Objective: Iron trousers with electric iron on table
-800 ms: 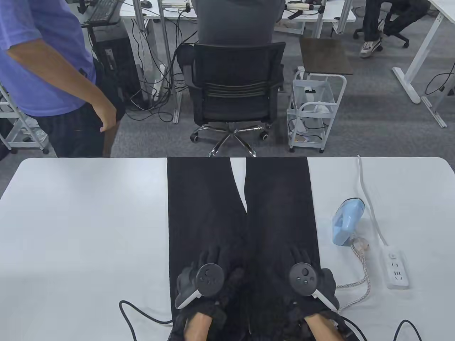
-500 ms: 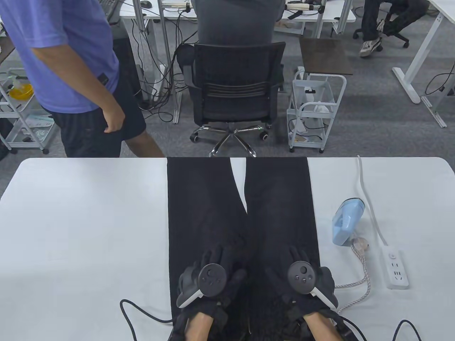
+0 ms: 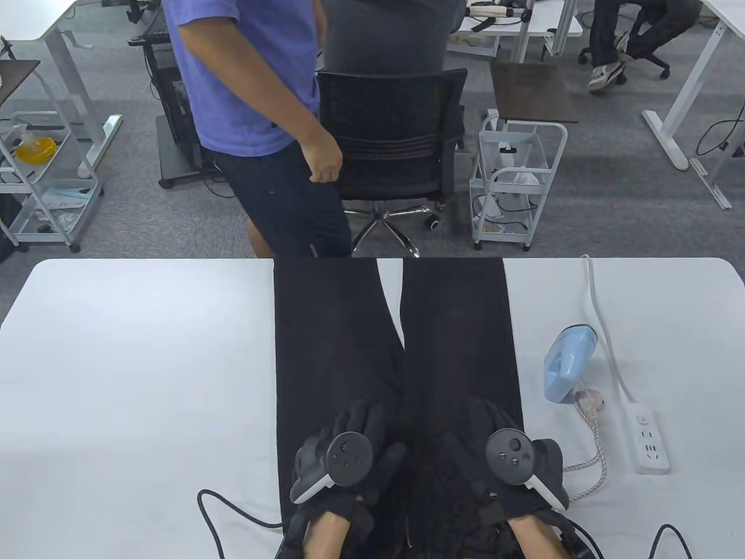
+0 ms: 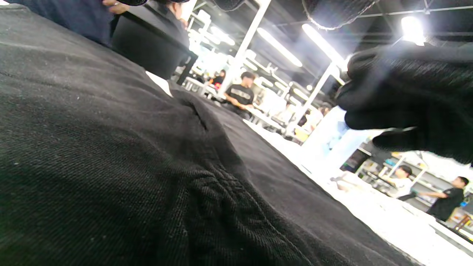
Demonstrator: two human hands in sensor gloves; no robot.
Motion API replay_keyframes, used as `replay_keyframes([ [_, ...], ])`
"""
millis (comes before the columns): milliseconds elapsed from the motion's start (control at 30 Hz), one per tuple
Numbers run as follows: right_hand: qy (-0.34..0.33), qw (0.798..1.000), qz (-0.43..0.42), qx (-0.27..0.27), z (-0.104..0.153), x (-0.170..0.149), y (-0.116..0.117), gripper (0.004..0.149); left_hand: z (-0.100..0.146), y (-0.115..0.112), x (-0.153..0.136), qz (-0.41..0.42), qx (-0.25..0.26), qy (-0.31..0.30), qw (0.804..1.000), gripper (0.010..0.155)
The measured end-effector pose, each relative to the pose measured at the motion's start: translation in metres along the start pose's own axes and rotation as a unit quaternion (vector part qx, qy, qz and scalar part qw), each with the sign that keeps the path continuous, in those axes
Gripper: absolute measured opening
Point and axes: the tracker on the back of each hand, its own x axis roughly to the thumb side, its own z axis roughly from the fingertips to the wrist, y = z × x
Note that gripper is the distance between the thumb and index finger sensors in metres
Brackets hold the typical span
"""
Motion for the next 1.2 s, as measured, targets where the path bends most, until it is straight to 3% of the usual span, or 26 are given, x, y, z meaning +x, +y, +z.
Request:
replay_keyframes([
  [100,-0.005,0.998,-0.028,-0.059,0.009,-0.001,-0.041,0.072,0.000,-0.001,0.001,0.003,-0.005,-0.003,1.000,0.081],
  [267,0.024,0.995,0.004,-0.094,0.012,-0.023,-0.100,0.067,-0.002,-0.001,0.000,0.002,-0.010,-0.003,1.000,0.080],
  [333,0.074,0.991,0.027,-0.108,0.003,-0.051,-0.124,0.066,-0.003,-0.001,-0.002,0.005,-0.011,0.000,1.000,0.080],
  [400,0.122,0.986,0.042,-0.101,-0.012,-0.084,-0.132,0.065,-0.004,-0.001,-0.002,0.007,-0.011,0.002,1.000,0.080],
  [467,0.145,0.983,0.050,-0.100,-0.024,-0.109,-0.129,0.063,-0.003,-0.001,-0.002,0.009,-0.012,0.002,1.000,0.080],
  [633,0.236,0.969,0.077,0.003,-0.053,-0.179,-0.094,0.064,0.000,0.001,-0.002,0.018,-0.010,0.007,1.000,0.079],
  [900,0.277,0.948,0.126,0.095,-0.071,-0.204,-0.043,0.071,-0.001,-0.001,-0.008,0.022,-0.026,0.017,0.999,0.079],
  [1067,0.284,0.942,0.139,0.112,-0.078,-0.211,-0.028,0.065,-0.001,0.000,-0.008,0.025,-0.025,0.016,0.999,0.079],
  [1200,0.285,0.941,0.155,0.093,-0.082,-0.209,-0.025,0.062,-0.002,-0.001,-0.007,0.024,-0.027,0.014,0.999,0.079],
])
